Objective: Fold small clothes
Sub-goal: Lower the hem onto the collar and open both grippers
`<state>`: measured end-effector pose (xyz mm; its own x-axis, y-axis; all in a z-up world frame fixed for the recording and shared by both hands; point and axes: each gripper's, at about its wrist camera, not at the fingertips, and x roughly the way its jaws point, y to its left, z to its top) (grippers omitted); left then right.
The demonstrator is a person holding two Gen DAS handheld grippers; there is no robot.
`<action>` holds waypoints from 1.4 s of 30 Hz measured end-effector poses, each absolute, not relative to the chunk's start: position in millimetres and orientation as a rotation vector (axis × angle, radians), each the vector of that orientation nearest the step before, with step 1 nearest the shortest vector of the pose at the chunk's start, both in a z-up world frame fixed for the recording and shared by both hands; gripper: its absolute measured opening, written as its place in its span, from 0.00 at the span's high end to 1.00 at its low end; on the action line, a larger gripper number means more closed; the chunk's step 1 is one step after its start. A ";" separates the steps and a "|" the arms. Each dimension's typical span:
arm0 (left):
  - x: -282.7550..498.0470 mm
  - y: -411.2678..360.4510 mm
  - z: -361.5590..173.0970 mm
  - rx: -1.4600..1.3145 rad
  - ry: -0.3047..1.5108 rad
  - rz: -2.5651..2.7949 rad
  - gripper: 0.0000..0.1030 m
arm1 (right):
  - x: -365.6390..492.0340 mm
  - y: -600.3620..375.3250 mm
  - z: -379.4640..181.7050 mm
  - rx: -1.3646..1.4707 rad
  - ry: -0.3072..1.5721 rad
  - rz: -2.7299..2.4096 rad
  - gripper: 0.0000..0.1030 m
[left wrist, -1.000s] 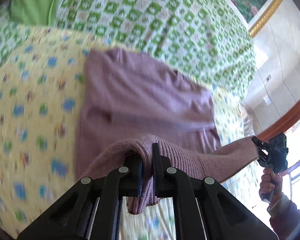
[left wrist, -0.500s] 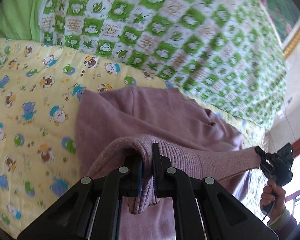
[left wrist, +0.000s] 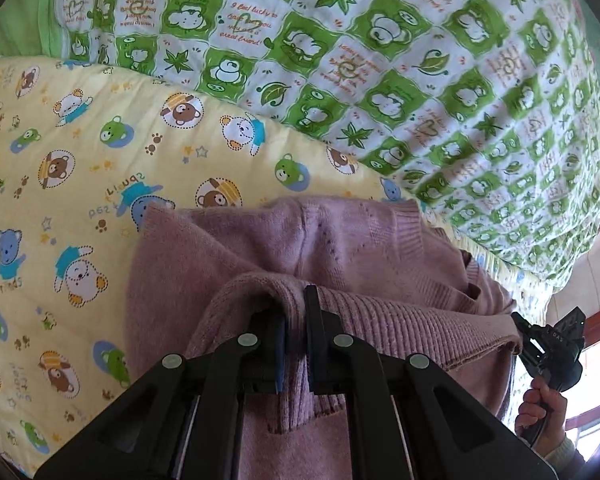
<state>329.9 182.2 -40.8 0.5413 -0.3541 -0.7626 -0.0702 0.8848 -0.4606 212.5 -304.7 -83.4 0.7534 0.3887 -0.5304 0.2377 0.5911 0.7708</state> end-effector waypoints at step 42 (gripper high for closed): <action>218.3 78.8 -14.1 -0.211 1.015 -0.412 0.52 | 157.4 -167.9 -47.1 0.534 0.777 0.421 0.45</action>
